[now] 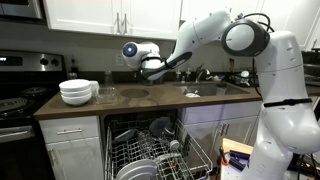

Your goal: Pick up the white plate from the counter and place it inside the dishwasher

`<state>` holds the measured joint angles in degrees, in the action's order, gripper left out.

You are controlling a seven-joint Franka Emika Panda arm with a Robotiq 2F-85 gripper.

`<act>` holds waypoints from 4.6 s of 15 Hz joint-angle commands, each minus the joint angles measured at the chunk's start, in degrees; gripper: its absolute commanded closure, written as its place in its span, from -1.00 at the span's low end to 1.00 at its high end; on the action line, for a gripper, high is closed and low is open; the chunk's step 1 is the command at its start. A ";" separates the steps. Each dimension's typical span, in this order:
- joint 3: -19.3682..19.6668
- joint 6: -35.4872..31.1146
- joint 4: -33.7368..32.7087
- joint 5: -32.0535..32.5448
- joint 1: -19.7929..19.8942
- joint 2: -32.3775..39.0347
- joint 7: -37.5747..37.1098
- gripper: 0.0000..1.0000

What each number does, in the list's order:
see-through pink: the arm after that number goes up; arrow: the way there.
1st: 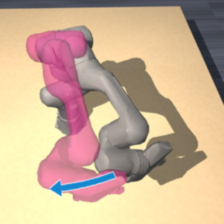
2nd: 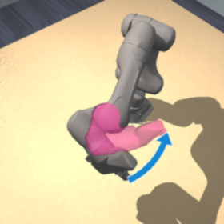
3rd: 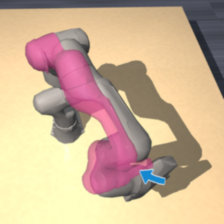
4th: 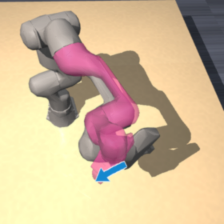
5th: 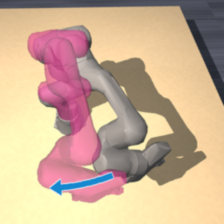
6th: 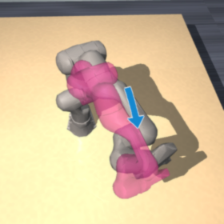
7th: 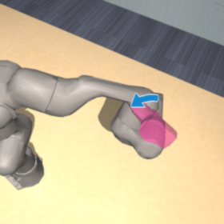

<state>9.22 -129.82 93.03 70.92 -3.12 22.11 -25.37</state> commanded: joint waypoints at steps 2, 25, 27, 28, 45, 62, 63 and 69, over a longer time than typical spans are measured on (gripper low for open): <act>-0.74 6.26 -0.17 3.57 0.80 -3.78 -7.55 0.90; -8.80 -0.60 14.09 -7.15 0.49 -11.29 0.07 0.90; -9.61 -1.93 15.94 -8.03 0.48 -12.16 1.41 0.90; -9.98 -2.54 16.81 -8.57 0.41 -12.64 2.01 0.90; -14.70 -11.86 31.06 -24.65 -1.96 -23.61 16.17 0.89; -14.92 -12.11 33.31 -25.33 -1.92 -26.77 16.45 0.90; -14.85 -12.39 33.42 -26.38 -2.02 -26.62 17.11 0.90; -15.41 -13.39 35.22 -30.33 -2.82 -26.79 18.47 0.90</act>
<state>-5.72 -141.98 127.23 42.94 -5.62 -3.37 -9.09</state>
